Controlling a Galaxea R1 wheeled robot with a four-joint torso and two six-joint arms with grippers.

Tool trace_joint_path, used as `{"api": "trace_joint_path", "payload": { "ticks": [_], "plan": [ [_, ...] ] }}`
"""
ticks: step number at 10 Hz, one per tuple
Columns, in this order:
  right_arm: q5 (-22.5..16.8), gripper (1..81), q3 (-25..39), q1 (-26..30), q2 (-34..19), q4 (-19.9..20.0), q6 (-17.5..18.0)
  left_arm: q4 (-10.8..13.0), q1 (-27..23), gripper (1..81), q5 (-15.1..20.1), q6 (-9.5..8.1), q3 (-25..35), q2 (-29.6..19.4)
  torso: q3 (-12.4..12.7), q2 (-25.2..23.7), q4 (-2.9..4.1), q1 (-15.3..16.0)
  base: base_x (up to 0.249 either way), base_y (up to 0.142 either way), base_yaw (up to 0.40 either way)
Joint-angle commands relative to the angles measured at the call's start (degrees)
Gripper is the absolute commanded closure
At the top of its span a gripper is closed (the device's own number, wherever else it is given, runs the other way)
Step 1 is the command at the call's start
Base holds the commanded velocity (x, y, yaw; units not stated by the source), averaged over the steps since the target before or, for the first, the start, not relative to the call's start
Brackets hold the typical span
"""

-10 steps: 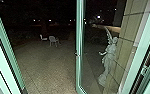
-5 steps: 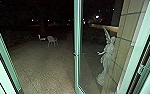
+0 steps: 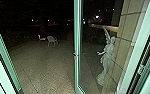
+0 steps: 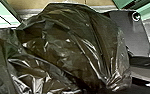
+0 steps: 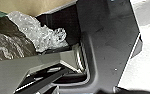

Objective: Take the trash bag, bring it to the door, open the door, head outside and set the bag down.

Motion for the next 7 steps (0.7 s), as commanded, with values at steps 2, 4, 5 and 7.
{"api": "trace_joint_path", "payload": {
  "ticks": [2, 4, 5, 7],
  "plan": [
    [-2.3, 1.0, 0.5, 2.8, 0.0, -0.4, -0.1, 0.3, -3.2, 81.1, 3.1, 0.21, -0.2, -0.4, 0.0, 0.0, 0.02, 0.0, 0.074, 0.0, 0.0],
    [-2.3, 1.0, 0.5, 2.7, 0.1, -0.5, -0.1, 0.3, -3.2, 81.1, 3.1, 0.21, -0.2, -0.4, 0.0, 0.0, 0.02, 0.0, 0.075, 0.0, 0.0],
    [-2.3, 1.0, 0.5, 2.8, 0.1, -0.5, -0.1, 0.3, -3.2, 81.1, 3.1, 0.21, -0.2, -0.4, 0.0, 0.0, 0.02, 0.0, 0.075, 0.0, 0.0],
    [-2.3, 1.0, 0.5, 2.8, 0.1, -0.5, -0.1, 0.3, -3.2, 81.1, 3.1, 0.21, -0.2, -0.5, 0.0, 0.0, 0.0, -0.1, 0.076, 0.0, 0.0]
  ]
}}
